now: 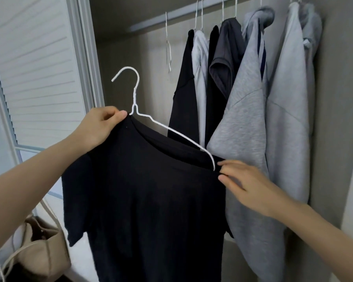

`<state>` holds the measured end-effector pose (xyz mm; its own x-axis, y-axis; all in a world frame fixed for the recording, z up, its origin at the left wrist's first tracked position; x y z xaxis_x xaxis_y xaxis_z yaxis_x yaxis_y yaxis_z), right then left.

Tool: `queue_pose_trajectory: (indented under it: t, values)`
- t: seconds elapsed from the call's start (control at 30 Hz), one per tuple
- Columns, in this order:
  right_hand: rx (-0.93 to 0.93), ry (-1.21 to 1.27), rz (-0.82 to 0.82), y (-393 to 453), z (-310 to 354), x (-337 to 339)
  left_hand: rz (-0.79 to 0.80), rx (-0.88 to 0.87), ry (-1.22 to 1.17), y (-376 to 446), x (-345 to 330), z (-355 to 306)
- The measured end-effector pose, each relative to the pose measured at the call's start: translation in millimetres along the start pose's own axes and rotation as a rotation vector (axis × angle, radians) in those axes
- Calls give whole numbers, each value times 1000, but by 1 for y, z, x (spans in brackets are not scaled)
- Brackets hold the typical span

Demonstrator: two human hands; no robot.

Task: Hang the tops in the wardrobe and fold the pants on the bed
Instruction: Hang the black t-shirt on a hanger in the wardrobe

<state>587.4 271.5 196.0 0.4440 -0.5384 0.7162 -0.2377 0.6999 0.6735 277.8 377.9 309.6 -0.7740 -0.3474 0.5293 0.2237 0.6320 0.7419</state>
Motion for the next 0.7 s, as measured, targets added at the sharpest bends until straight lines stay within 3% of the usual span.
queue_pose_trajectory:
  t: [0.1, 0.3, 0.43, 0.53, 0.7]
  values:
    - [-78, 100, -91, 9, 10, 10, 53, -36, 41, -5, -5, -5]
    - [-429, 581, -263, 45, 28, 12, 158, -143, -67, -13, -36, -46]
    - [-564, 969, -365, 49, 11, 23, 195, -147, -120, -20, -22, -30]
    - [-484, 882, -402, 44, 8, 45, 164, -41, -103, -29, -8, 3]
    - [-389, 521, -295, 41, 13, 60, 24, 46, -127, -35, -9, 26]
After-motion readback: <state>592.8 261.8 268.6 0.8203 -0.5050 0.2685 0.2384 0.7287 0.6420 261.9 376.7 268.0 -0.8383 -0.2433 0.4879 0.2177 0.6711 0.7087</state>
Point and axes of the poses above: each hand's wrist, its own y-axis towards the middle knuckle, its own x-axis out of the back of the hand, z = x × y, the point moved 5 cm from there along y, towards the middle knuckle, and after that the axes turned 6 degrees about -x, right-handed, at the moved point
